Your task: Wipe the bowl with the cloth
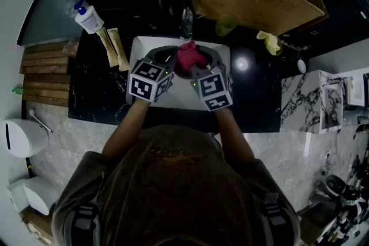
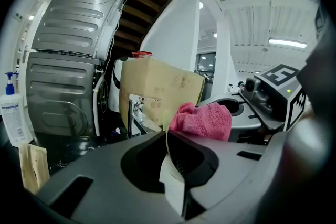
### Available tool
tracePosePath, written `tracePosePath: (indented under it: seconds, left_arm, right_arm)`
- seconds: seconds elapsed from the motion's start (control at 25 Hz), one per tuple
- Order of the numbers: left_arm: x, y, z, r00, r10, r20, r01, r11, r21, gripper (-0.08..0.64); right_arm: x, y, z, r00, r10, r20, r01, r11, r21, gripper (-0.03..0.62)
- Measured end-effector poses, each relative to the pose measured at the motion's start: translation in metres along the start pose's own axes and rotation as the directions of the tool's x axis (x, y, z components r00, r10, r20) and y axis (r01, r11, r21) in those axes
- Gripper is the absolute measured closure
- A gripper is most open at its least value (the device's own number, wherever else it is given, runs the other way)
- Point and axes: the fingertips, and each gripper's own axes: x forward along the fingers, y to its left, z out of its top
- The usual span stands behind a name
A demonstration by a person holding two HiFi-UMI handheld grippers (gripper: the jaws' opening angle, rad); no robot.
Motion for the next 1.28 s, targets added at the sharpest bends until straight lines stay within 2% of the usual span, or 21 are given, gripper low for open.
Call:
tracePosePath:
  seconds: [0.16, 0.4, 0.84, 1.28]
  left_arm:
    - [-0.002, 0.004, 0.002, 1.000, 0.012, 0.009, -0.012, 1.000, 0.000, 0.534]
    - [-0.001, 0.006, 0.000, 1.000, 0.022, 0.006, -0.022, 1.000, 0.015, 0.534]
    - [-0.004, 0.014, -0.001, 0.999, 0.050, 0.014, -0.050, 0.999, 0.007, 0.532]
    - [-0.005, 0.024, -0.002, 0.997, 0.070, 0.021, -0.070, 0.997, -0.017, 0.531]
  right_arm:
    - [-0.004, -0.012, -0.009, 0.998, -0.043, -0.038, 0.042, 0.999, -0.027, 0.548]
    - [-0.009, -0.015, -0.025, 0.995, -0.033, -0.091, 0.030, 0.999, -0.038, 0.548]
    - [-0.016, 0.004, -0.043, 0.988, 0.046, -0.146, -0.048, 0.999, -0.009, 0.548]
    - [-0.013, 0.034, -0.045, 0.978, 0.152, -0.141, -0.146, 0.988, 0.054, 0.548]
